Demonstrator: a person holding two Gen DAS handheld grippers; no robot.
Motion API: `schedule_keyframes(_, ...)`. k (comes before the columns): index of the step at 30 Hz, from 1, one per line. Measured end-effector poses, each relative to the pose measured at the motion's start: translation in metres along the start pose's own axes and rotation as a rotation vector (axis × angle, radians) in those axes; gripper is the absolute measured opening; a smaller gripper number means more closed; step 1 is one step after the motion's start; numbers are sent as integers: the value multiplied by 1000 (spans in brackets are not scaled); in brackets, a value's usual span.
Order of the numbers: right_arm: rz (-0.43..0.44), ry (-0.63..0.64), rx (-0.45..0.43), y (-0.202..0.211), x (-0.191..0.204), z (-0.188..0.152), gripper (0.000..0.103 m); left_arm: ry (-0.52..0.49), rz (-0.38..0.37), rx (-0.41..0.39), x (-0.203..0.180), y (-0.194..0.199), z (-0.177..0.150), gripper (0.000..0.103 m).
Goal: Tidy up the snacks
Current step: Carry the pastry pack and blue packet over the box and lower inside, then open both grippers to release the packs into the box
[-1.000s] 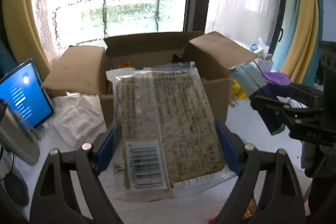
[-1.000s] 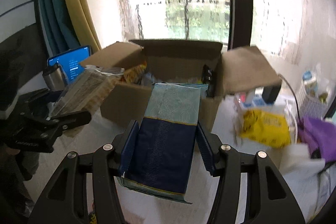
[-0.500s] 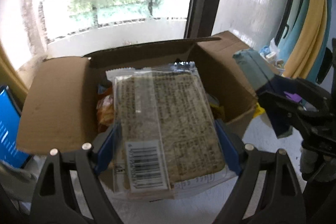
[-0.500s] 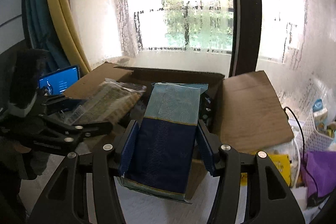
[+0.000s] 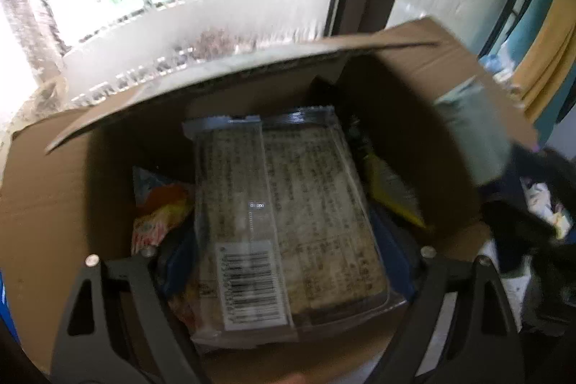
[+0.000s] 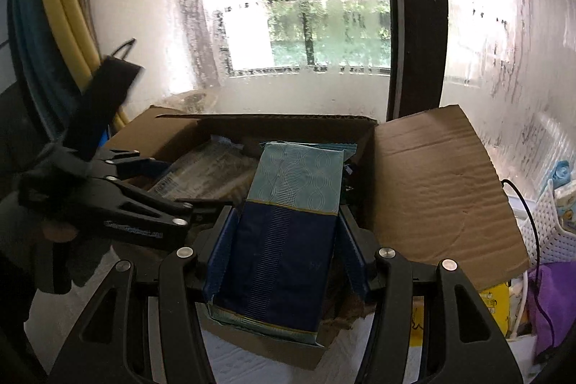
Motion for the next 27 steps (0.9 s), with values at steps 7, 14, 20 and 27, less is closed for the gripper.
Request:
schedule_keyframes(7,-18,-7,-1,-3,-1,6,58,71,-32,-26,14,-1,16,89)
schedule_keyframes(14,-29,-7,8,-6,1,3,58,176,-93,-43,34,6,20,93)
schedule_keyframes(20,-34,3,4,-12,2,12,58,123,-32,-120,34,33,24,94)
schedule_keyframes(27,-17,24,17,-21,18,19,58,111,52,-214,61,73,22,94)
Point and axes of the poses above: each gripper's, at about its wrist camera, not at the fingertips, and y roughly against the way its jaws point, x to its left, z to its top, the point moved 8 cm from there along -y, roughly the way its jaws point, and after that the axes turned 9 degrees about -z, right-handed, at the moved point
